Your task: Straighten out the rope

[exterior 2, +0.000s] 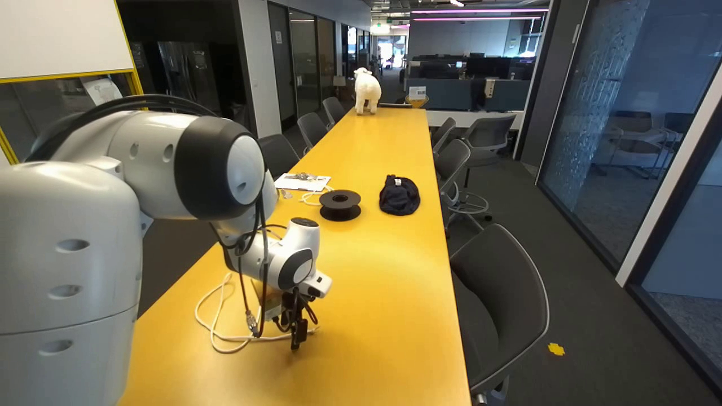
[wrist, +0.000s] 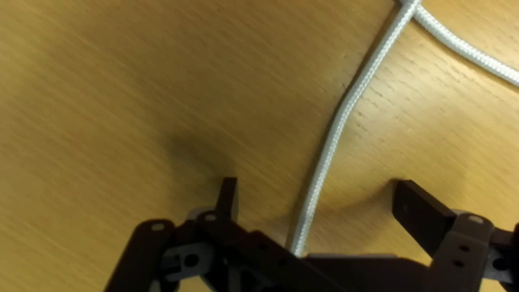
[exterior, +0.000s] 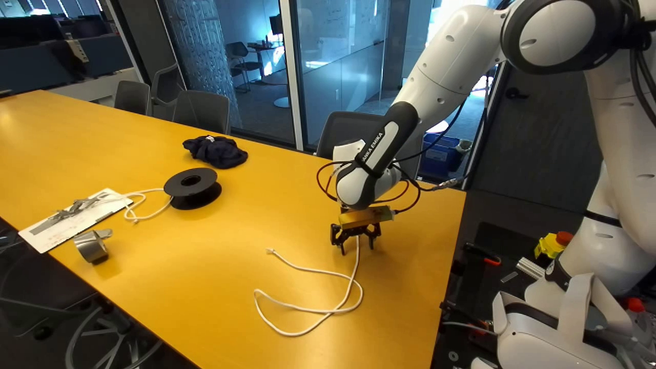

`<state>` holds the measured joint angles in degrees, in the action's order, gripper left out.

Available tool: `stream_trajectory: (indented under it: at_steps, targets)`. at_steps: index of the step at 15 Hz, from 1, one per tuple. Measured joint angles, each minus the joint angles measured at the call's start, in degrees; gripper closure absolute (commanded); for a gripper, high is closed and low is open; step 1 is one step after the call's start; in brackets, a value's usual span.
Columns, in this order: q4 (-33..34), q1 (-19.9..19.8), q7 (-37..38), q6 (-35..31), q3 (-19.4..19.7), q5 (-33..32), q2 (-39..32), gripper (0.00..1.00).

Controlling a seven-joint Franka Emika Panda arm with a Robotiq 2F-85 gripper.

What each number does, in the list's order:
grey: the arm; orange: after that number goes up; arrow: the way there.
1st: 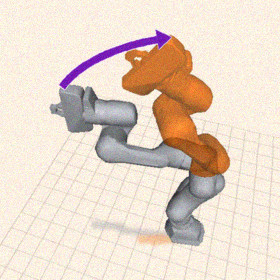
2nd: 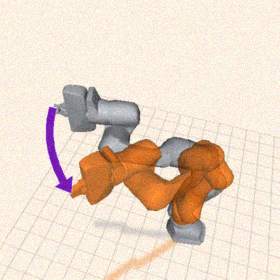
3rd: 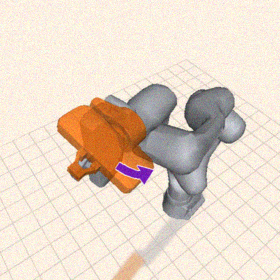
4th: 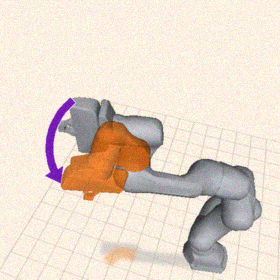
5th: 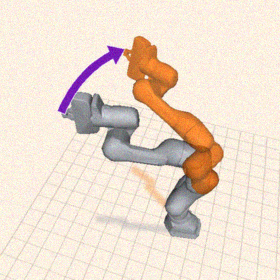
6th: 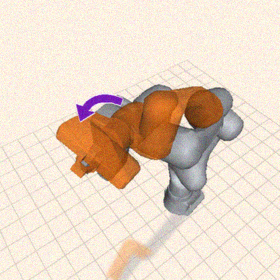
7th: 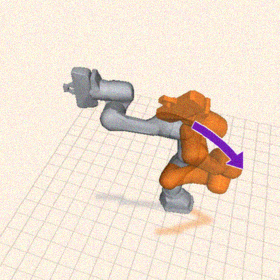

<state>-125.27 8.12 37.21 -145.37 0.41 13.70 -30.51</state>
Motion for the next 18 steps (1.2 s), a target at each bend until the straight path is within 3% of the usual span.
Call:
stream_trajectory:
  at_steps: [8,11,18]
  targets:
    - [1.23,0.0,-1.45,-0.06,-0.26,0.11,0.67,0.95]
    - [1.42,0.0,-2.14,-0.07,-0.27,0.11,0.66,1.0]
    - [3.29,0.14,-3.08,-0.08,-0.26,0.09,-0.07,0.97]
